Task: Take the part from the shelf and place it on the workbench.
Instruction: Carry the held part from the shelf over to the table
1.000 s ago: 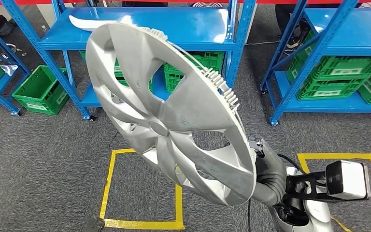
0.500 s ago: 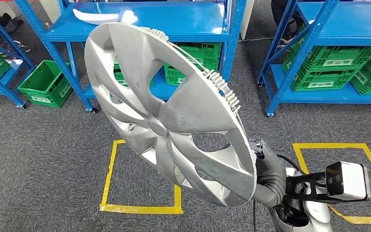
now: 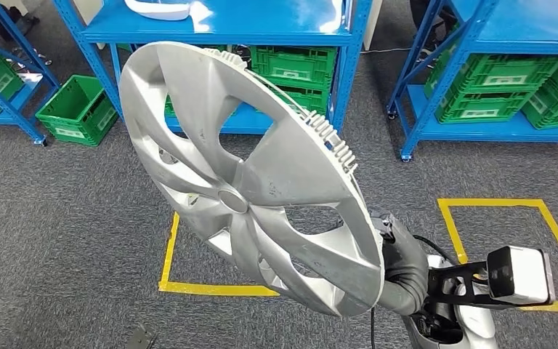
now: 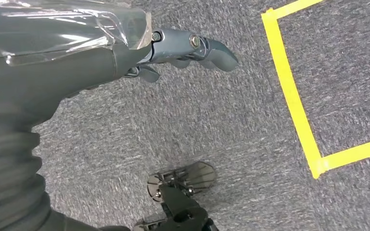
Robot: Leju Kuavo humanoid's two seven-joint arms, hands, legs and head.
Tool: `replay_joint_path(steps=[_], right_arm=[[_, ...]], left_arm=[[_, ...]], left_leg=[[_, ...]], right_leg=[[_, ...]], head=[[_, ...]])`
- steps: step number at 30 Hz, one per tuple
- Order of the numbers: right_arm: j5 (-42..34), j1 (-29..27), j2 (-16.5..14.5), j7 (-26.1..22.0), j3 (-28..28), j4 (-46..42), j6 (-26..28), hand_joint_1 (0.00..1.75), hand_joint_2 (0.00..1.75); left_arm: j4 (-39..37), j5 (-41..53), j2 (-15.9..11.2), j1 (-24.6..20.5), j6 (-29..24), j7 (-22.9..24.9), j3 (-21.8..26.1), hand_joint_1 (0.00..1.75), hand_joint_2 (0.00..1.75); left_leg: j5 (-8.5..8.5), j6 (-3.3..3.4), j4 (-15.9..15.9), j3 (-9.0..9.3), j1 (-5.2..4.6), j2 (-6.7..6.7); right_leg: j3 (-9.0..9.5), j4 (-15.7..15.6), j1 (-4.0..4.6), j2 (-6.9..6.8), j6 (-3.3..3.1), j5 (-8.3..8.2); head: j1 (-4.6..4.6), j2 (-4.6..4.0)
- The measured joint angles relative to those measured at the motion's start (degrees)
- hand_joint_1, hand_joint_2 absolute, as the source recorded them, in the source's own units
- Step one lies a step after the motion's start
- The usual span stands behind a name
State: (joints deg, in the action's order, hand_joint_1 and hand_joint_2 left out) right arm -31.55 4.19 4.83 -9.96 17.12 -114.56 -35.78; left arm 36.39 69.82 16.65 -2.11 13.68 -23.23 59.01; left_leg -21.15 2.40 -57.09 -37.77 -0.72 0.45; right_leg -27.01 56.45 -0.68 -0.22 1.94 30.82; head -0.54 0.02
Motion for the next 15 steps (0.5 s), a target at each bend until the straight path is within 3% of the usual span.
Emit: replay_joint_path(steps=[2,3,4,5,7,8,9,10,11,13,14,15], right_arm=[[0.0,-0.1,0.0,0.0,0.0,0.0,0.0,1.75,1.75],[0.0,-0.1,0.1,0.0,0.0,0.0,0.0,1.75,1.75],[0.0,-0.1,0.1,0.0,0.0,0.0,0.0,1.75,1.75],[-0.1,-0.1,0.1,0.0,0.1,0.0,0.0,1.75,1.75],[-0.1,-0.1,0.1,0.0,0.1,0.0,0.1,1.75,1.75],[-0.1,-0.1,0.1,0.0,0.1,0.0,0.1,1.75,1.75],[-0.1,-0.1,0.1,0.0,0.1,0.0,0.1,1.75,1.75],[-0.1,-0.1,0.1,0.0,0.1,0.0,0.1,1.75,1.75],[-0.1,-0.1,0.1,0.0,0.1,0.0,0.1,1.75,1.75],[-0.1,-0.1,0.2,0.0,0.1,0.0,0.1,1.75,1.75],[-0.1,-0.1,0.2,0.0,0.1,0.0,0.1,1.75,1.75],[-0.1,0.0,0.2,0.0,0.1,0.0,0.1,1.75,1.75]], left_arm=[[0.1,0.0,0.0,0.1,0.0,0.0,0.0,0.00,1.75],[0.1,0.0,0.1,0.2,0.0,0.0,0.0,0.00,1.75],[0.2,0.0,0.1,0.3,0.0,0.0,0.0,0.00,1.75],[0.2,0.0,0.1,0.4,0.0,0.0,-0.1,0.00,1.75],[0.3,0.0,0.0,0.4,0.0,0.0,-0.1,0.00,1.75],[0.3,0.0,0.0,0.4,0.0,0.0,-0.1,0.00,1.75],[0.3,0.0,0.0,0.4,0.0,0.1,-0.1,0.00,1.75],[0.3,0.0,0.0,0.4,0.0,0.1,-0.1,0.00,1.75],[0.3,0.0,0.0,0.4,0.0,0.1,-0.2,0.00,1.75],[0.5,0.0,0.0,0.3,0.1,0.1,-0.3,0.00,1.75],[0.6,0.0,0.0,0.3,0.0,0.1,-0.4,0.00,1.75],[0.6,0.0,0.0,0.3,0.0,0.1,-0.6,0.00,1.75]], left_leg=[[0.96,-0.65,0.0,-0.47,0.13,-0.05],[0.59,-1.03,-0.3,-0.80,0.27,-0.17],[-0.86,-1.49,-1.3,-1.27,0.40,-0.30],[-3.40,-1.98,-3.3,-1.94,0.58,-0.43],[-9.43,-2.90,-10.4,-3.52,1.03,-0.50],[-11.16,-3.21,-14.0,-4.03,1.26,-0.50],[-11.48,-3.43,-16.3,-3.86,1.47,-0.49],[-10.63,-3.56,-16.7,-2.76,1.65,-0.49],[-9.18,-3.59,-15.0,-0.59,1.81,-0.49],[-7.85,-3.39,-6.9,5.98,1.91,-0.55],[-8.26,-3.09,-2.9,8.76,1.81,-0.64],[-8.82,-2.64,-0.2,10.43,1.62,-0.73]], right_leg=[[-0.35,-0.8,0.11,0.01,-0.72,-0.34],[-0.80,-0.9,-0.04,-0.03,-1.10,-0.89],[-1.30,-0.9,-0.25,-0.10,-1.54,-1.54],[-1.84,-1.0,-0.47,-0.19,-1.89,-2.24],[-3.25,-0.9,-0.51,-0.28,-2.17,-3.63],[-4.11,-0.7,-0.52,-0.28,-2.09,-4.31],[-5.06,-0.5,-0.57,-0.28,-1.94,-4.94],[-6.01,-0.3,-0.62,-0.27,-1.75,-5.50],[-6.85,-0.1,-0.70,-0.25,-1.51,-6.00],[-8.08,0.2,-0.68,-0.20,-0.91,-6.94],[-8.42,0.2,-0.65,-0.21,-0.56,-7.44],[-8.60,0.1,-0.63,-0.26,-0.12,-7.99]], head=[[-0.01,0.00],[-0.02,0.00],[-0.07,0.00],[-0.08,0.00],[-0.12,0.00],[-0.11,0.00],[-0.11,0.00],[-0.12,0.00],[-0.12,0.00],[-0.14,0.00],[-0.08,0.00],[-0.04,0.00]])
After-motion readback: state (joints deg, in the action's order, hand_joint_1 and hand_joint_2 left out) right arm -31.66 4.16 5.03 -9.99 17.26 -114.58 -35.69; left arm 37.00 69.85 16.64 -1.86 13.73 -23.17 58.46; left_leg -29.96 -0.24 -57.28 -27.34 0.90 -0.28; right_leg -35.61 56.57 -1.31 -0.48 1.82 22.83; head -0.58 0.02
